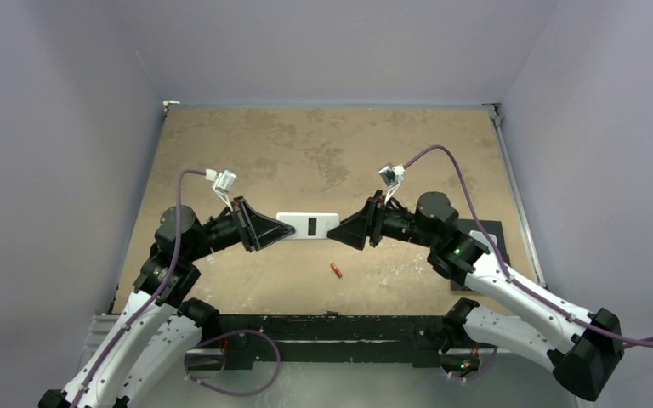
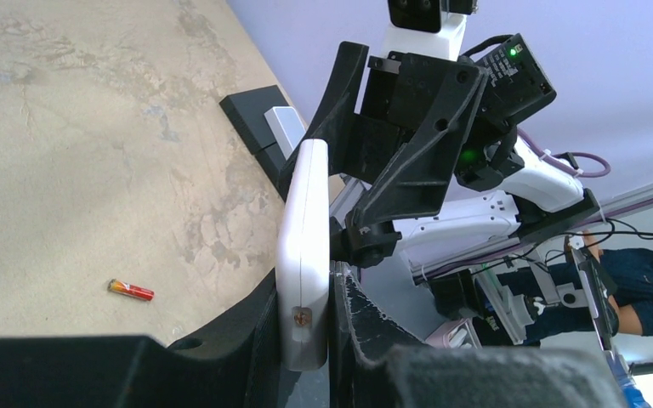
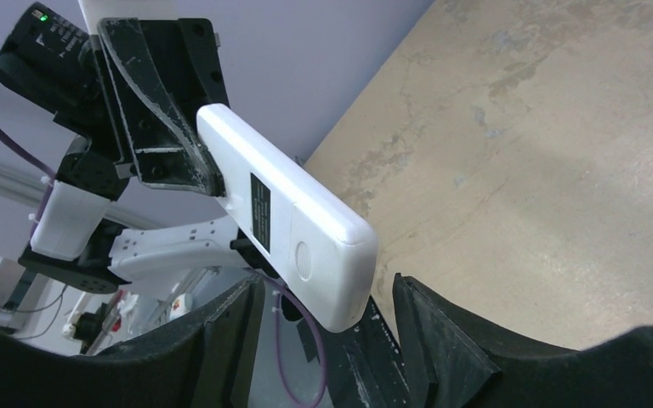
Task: Load the batteries into the remote control
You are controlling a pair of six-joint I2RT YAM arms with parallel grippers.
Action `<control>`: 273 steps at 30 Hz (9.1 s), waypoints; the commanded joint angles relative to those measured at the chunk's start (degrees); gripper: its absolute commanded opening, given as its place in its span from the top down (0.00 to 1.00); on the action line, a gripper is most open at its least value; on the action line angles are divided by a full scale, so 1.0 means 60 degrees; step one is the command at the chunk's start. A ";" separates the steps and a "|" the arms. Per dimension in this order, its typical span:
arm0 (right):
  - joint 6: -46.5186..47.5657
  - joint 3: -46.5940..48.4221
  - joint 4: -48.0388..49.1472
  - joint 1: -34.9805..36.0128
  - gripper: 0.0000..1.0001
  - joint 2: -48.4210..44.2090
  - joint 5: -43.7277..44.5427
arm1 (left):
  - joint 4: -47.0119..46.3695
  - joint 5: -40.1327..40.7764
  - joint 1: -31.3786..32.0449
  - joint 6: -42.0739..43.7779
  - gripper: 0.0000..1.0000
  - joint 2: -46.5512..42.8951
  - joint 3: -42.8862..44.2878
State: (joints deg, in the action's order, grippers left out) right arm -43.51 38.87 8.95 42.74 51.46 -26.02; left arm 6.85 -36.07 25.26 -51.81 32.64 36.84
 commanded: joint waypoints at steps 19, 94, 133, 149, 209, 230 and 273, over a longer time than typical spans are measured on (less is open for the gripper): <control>-0.0576 -0.0045 0.1317 0.0372 0.55 0.0150 0.0850 | 0.0425 0.0225 0.0020 0.0829 1.00 -0.0048 0.0205; 0.0278 -0.1716 -0.0257 0.0479 1.00 -0.2937 0.2851 | 0.0359 0.1331 0.0009 0.0714 1.00 0.0806 0.0488; 0.1290 -0.0666 0.0957 -0.1993 1.00 0.3661 0.1276 | 0.1743 0.0657 0.0009 0.1694 1.00 0.0509 -0.0294; 0.1299 -0.0394 0.1831 -0.2796 1.00 0.5686 -0.0169 | 0.1653 0.0128 0.0009 0.1605 1.00 0.0476 -0.0518; 0.2783 -0.1084 -0.1765 -0.2377 0.47 0.1987 0.1256 | 0.1041 0.0880 0.0009 0.0552 1.00 0.0970 -0.1856; 0.2847 -0.1435 -0.2183 -0.1281 0.44 0.1449 0.2251 | -0.1572 0.3031 0.0009 -0.1746 1.00 0.1042 -0.3928; 0.3501 -0.0860 -0.2560 -0.1297 0.34 0.2093 0.1235 | 0.1400 0.3422 0.0281 -0.2069 0.50 0.0174 -0.4701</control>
State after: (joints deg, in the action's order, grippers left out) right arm -24.86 30.72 -5.63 34.87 63.40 -18.50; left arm 13.41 -14.74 26.06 -65.34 34.48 7.20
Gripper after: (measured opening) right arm 0.668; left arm 0.497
